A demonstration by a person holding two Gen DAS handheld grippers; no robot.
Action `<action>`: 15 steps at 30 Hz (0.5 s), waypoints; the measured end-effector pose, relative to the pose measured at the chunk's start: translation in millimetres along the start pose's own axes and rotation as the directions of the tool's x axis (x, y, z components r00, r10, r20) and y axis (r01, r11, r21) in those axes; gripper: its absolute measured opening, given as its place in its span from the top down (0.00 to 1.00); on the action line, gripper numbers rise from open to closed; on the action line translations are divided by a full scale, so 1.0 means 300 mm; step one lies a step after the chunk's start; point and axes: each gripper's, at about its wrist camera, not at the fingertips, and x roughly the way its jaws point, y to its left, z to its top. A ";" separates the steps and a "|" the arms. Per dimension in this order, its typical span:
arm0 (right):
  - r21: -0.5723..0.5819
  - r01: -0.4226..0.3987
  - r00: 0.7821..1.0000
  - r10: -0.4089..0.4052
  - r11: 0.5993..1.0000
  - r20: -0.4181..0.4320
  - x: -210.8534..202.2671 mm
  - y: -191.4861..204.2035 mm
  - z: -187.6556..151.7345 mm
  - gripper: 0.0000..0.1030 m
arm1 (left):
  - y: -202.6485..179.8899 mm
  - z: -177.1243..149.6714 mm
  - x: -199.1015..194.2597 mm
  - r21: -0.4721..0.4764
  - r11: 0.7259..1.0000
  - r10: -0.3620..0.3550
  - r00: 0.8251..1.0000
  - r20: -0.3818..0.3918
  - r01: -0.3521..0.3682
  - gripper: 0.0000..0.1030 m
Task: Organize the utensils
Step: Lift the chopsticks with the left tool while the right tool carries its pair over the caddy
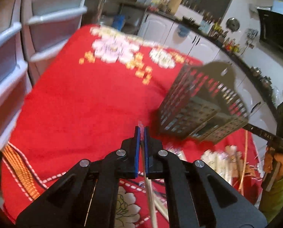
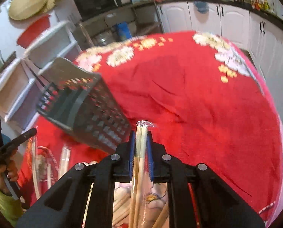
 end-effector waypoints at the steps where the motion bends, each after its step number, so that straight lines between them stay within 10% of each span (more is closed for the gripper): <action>1: -0.005 -0.006 1.000 0.006 1.000 0.015 -0.022 0.015 0.000 0.90 | -0.013 0.013 -0.028 0.007 1.000 -0.006 1.000 0.025 0.005 1.00; 15: -0.151 -0.067 0.938 0.114 0.986 0.327 -0.391 0.244 0.076 0.90 | -0.219 0.185 -0.290 0.107 0.990 -0.114 0.964 0.240 0.091 1.00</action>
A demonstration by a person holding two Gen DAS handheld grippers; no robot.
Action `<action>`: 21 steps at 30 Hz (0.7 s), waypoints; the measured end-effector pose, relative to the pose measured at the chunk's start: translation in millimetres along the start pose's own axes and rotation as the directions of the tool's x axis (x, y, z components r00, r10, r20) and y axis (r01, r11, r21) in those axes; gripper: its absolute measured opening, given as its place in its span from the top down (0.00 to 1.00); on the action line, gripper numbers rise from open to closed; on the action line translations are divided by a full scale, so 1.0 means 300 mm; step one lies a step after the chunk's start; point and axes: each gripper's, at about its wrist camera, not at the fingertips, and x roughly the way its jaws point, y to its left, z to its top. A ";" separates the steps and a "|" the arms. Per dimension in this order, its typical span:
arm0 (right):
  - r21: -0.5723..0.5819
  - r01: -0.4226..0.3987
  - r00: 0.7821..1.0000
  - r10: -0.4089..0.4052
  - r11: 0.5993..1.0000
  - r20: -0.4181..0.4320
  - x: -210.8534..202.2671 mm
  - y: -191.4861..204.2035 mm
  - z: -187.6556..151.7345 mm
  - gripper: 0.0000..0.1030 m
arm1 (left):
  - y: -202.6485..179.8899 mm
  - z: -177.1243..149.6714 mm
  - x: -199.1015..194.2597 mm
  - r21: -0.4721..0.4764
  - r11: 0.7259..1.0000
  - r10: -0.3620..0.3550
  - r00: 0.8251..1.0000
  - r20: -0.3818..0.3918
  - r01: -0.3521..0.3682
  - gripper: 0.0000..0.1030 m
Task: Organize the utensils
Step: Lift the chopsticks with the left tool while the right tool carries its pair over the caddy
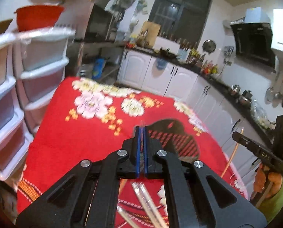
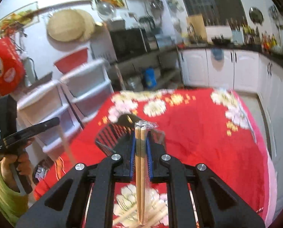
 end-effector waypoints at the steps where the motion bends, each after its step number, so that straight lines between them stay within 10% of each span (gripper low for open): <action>1: -0.009 -0.002 1.000 0.003 1.000 0.017 -0.012 0.010 0.014 0.90 | -0.010 0.013 -0.006 0.002 1.000 -0.008 1.000 0.009 0.008 1.00; 21: -0.058 0.031 0.971 -0.016 0.998 0.239 0.035 0.066 0.203 0.90 | -0.171 0.298 -0.045 0.044 0.997 -0.070 0.974 0.215 0.062 1.00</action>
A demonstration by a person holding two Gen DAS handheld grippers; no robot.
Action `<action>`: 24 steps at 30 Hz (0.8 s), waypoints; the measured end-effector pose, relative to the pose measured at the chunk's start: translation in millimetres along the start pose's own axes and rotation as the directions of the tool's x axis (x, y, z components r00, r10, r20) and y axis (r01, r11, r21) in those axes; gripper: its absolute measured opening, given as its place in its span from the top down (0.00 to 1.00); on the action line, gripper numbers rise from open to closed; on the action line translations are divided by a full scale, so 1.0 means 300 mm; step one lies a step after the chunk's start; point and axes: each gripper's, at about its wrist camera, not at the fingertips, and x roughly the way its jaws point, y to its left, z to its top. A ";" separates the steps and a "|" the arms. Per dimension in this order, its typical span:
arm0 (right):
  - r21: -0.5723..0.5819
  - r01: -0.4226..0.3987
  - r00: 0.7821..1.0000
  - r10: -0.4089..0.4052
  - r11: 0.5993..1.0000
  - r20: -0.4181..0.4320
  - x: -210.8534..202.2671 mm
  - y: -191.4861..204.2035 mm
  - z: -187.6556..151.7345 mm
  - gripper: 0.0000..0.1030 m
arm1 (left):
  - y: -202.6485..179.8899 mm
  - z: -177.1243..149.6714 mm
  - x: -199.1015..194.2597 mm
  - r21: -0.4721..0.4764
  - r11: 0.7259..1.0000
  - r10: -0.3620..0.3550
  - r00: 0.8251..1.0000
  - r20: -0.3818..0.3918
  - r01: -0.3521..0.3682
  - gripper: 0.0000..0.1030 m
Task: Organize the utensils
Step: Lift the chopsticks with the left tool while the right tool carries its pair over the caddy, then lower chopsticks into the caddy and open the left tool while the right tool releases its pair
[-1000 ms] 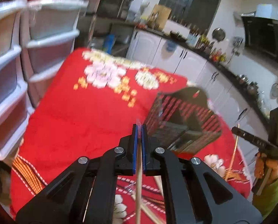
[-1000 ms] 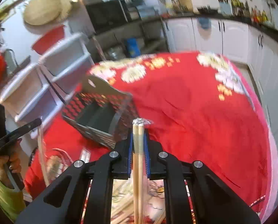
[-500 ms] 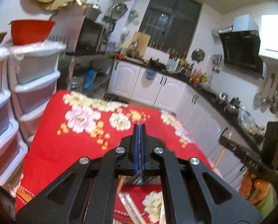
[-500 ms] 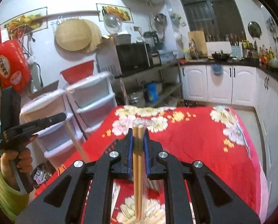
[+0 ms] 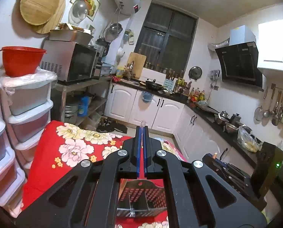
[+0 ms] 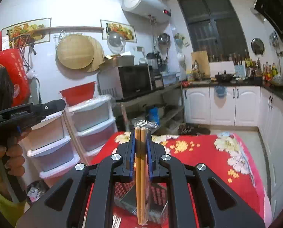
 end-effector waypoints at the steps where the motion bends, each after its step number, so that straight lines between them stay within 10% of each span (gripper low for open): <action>1: -0.001 0.002 1.000 -0.002 1.000 0.006 0.007 -0.001 0.002 0.90 | 0.000 -0.001 0.006 -0.001 1.000 0.002 1.000 0.001 -0.002 1.00; 24: -0.012 0.071 0.997 -0.071 0.997 -0.018 0.211 -0.060 -0.143 0.90 | 0.093 -0.224 0.244 -0.051 0.999 -0.004 0.995 -0.098 -0.001 1.00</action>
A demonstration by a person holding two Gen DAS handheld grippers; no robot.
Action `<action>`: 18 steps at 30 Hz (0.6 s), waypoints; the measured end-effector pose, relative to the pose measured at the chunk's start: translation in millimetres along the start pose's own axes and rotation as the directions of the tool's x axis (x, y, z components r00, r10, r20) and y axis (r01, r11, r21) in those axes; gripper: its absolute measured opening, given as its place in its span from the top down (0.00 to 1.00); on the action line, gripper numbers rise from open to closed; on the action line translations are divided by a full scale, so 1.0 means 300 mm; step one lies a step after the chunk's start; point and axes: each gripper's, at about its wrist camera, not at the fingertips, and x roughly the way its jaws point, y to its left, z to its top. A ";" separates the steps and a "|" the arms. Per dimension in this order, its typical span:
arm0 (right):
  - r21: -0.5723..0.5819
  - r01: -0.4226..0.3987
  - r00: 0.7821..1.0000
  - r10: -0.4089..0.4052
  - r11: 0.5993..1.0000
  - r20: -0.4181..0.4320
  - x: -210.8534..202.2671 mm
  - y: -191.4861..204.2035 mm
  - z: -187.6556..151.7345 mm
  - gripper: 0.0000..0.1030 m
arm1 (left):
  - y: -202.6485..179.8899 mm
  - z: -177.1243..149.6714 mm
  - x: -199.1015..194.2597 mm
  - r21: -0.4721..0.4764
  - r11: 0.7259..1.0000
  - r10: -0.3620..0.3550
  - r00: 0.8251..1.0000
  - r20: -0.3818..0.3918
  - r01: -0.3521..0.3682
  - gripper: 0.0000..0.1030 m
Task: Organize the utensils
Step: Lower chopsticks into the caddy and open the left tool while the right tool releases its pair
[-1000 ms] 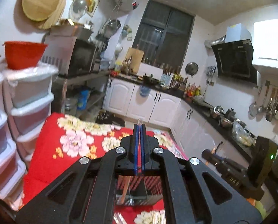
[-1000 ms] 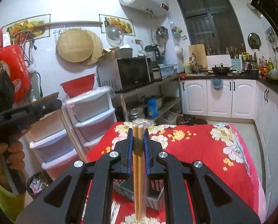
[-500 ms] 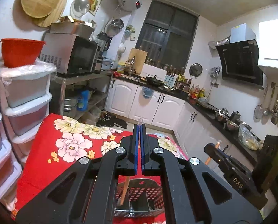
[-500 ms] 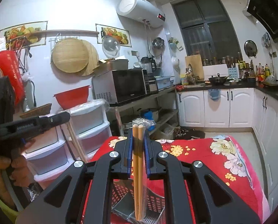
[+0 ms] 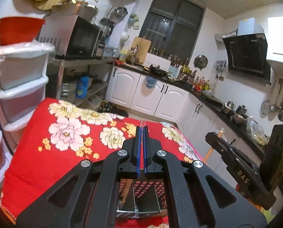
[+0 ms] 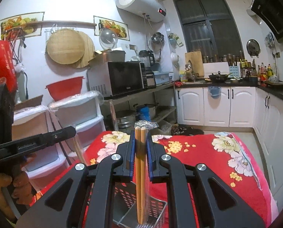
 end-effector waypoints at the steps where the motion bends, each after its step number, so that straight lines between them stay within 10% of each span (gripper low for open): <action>1: 0.003 0.003 1.000 -0.003 1.000 -0.005 0.012 -0.004 -0.016 0.90 | 0.008 -0.015 0.013 -0.006 1.000 -0.003 1.000 -0.012 0.003 1.00; 18: 0.044 0.027 0.998 -0.024 0.999 -0.064 0.052 -0.054 -0.128 0.89 | 0.075 -0.107 0.044 -0.024 0.999 0.036 0.998 -0.047 -0.037 1.00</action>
